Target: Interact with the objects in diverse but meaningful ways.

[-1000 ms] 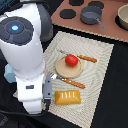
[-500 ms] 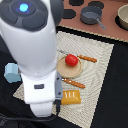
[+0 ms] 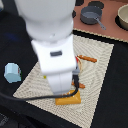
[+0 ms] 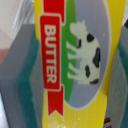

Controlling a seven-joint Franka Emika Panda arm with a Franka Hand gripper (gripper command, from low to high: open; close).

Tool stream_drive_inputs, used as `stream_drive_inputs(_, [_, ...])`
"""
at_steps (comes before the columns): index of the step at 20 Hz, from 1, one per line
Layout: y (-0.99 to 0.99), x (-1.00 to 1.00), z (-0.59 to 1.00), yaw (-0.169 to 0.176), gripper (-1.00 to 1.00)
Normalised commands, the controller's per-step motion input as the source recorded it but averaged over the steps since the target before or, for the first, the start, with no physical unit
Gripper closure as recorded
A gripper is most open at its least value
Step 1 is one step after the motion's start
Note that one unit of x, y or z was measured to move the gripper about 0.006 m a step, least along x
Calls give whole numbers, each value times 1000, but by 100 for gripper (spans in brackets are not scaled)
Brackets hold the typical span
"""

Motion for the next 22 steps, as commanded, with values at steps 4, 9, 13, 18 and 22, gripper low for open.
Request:
stream_drive_inputs(4, [786, -257, 341, 83, 100])
stream_drive_inputs(9, [817, -161, 271, 79, 100])
stream_drive_inputs(13, [861, -33, 129, 73, 100])
stream_drive_inputs(18, [894, 0, 20, 67, 100])
stream_drive_inputs(22, [916, 6, -64, 56, 100])
